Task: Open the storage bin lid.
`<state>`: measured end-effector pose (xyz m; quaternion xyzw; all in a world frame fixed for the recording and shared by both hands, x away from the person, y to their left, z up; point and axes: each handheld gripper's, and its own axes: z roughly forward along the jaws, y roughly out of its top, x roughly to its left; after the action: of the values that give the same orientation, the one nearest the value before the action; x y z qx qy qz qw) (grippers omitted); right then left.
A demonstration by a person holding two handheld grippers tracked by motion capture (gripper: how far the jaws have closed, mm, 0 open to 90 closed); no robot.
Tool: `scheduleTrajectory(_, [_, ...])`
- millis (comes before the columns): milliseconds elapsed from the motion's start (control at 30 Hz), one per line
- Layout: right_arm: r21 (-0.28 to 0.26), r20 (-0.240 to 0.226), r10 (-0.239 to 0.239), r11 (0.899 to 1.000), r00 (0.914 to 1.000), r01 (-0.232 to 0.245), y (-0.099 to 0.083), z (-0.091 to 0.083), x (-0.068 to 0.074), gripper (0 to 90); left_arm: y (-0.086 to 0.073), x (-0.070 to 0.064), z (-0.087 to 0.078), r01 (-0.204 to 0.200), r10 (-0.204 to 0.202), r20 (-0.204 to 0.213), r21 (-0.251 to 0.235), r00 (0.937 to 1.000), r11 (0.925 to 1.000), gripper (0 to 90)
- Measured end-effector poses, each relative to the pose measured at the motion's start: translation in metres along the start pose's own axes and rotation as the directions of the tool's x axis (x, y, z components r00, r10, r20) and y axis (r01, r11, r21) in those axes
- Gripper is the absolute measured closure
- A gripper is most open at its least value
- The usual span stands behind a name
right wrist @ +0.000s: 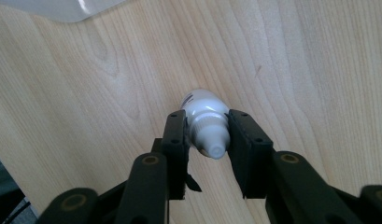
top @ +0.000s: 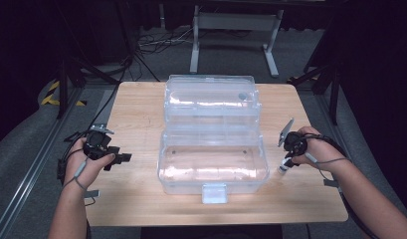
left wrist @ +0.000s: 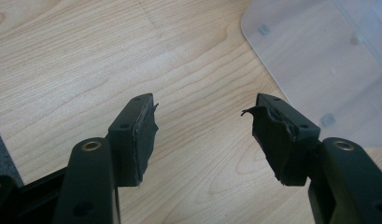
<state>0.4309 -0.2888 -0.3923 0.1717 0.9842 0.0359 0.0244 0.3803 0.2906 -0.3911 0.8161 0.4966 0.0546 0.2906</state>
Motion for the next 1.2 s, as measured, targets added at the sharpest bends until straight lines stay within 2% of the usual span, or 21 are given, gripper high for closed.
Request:
scheduleTrajectory(900, [-0.009, -0.009, 0.023, 1.0, 0.9997, -0.023, -0.001, -0.001, 0.0, 71.7, 0.0, 0.0, 0.001, -0.006, 0.006, 0.003, 0.006, 1.0, 1.0, 40.2])
scheduleTrajectory(1033, [-0.022, -0.006, 0.026, 0.999, 0.9996, -0.026, -0.001, -0.004, -0.001, 71.7, 0.0, -0.001, 0.001, -0.006, 0.006, 0.004, 0.006, 1.0, 1.0, 40.2])
scheduleTrajectory(1200, [-0.029, -0.005, 0.021, 0.999, 0.9998, -0.022, -0.001, -0.016, -0.001, 71.7, 0.0, 0.0, 0.001, -0.009, 0.009, 0.004, 0.008, 1.0, 0.9999, 40.2])
